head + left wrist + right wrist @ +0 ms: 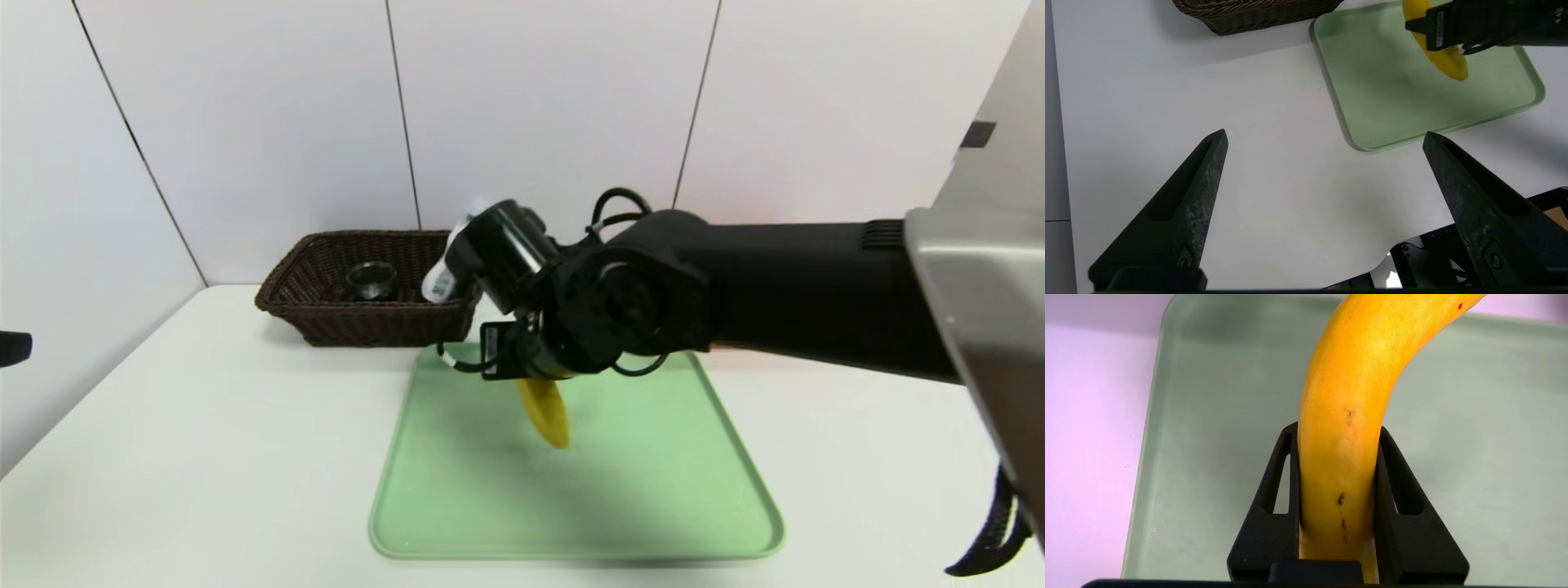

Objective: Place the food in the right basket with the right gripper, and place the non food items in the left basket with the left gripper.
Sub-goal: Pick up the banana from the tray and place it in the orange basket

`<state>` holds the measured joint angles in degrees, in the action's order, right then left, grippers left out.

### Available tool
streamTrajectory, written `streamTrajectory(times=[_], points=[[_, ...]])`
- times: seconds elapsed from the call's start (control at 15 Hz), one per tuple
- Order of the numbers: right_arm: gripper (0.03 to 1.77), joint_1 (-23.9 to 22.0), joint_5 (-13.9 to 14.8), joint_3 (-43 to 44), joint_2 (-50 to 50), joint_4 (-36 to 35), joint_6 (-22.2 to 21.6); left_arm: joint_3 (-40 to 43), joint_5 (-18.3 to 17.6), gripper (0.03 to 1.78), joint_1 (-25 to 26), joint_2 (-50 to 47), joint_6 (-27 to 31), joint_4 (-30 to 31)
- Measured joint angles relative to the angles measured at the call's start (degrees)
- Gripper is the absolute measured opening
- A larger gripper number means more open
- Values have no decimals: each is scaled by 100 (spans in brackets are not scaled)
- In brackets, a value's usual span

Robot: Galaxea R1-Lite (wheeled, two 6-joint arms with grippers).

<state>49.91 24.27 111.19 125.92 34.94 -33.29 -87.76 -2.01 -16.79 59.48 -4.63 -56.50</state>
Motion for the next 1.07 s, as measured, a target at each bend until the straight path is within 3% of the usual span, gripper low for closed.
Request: streamTrajectory(times=[0.47,0.67,0.8,1.07], points=[[49,-870,52,-121,-1453,1040,79,9,-22,169,0,91,12,295],[49,-1290,61,-345,-1997,1236,527,5,-66,169,0,157,15,444],[49,-1648,45,-585,-2349,1232,1378,-9,-68,169,-5,184,20,452],[49,-2571,-134,-987,-2851,1172,3710,16,-77,169,-10,227,20,444]])
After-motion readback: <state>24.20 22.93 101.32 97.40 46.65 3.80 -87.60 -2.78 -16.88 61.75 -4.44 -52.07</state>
